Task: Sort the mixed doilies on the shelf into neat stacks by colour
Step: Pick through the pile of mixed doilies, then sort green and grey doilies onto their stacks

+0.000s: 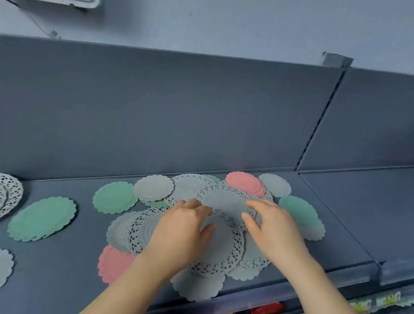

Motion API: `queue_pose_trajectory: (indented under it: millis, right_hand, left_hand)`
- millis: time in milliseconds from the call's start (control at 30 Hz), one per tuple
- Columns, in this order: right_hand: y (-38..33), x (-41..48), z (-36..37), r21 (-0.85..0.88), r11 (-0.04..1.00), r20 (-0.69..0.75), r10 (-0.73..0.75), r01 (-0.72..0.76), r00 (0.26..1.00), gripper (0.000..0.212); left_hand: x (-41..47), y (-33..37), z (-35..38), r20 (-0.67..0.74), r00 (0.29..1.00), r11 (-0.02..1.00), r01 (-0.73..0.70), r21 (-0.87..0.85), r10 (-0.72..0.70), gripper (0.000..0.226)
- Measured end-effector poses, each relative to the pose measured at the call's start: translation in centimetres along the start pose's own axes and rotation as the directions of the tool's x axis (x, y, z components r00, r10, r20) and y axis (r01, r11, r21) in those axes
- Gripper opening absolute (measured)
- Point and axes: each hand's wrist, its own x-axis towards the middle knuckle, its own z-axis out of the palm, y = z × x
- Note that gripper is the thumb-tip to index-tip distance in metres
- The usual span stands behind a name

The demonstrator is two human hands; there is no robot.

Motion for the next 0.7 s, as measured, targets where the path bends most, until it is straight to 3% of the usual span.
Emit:
queue_pose_trajectory:
  millis: [333, 433, 567, 700]
  right_hand:
    - [15.2, 3.9, -3.3, -0.012, 0.985, 0.129, 0.174, -0.173, 0.976, 0.043]
    - [17.9, 5.9, -3.2, -0.012, 0.974, 0.236, 0.221, -0.224, 0.946, 0.052]
    - [19.7, 7.5, -2.8, 0.089, 0.950, 0.355, 0.249, -0.298, 0.901, 0.071]
    - [21.1, 7.7, -2.9, 0.226, 0.916, 0.350, 0.240, -0.330, 0.906, 0.040]
  left_hand:
    - [8.9, 9.1, 10.0, 0.148, 0.986, 0.996, 0.079, -0.051, -0.071, 0.023]
    - [10.0, 10.1, 11.9, 0.199, 0.970, 0.990, 0.134, 0.040, -0.140, 0.023]
    - [10.0, 10.4, 13.0, 0.200, 0.960, 0.971, 0.159, 0.178, -0.194, 0.042]
    - [10.2, 11.4, 13.7, 0.174, 0.953, 0.957, 0.215, 0.194, -0.249, 0.042]
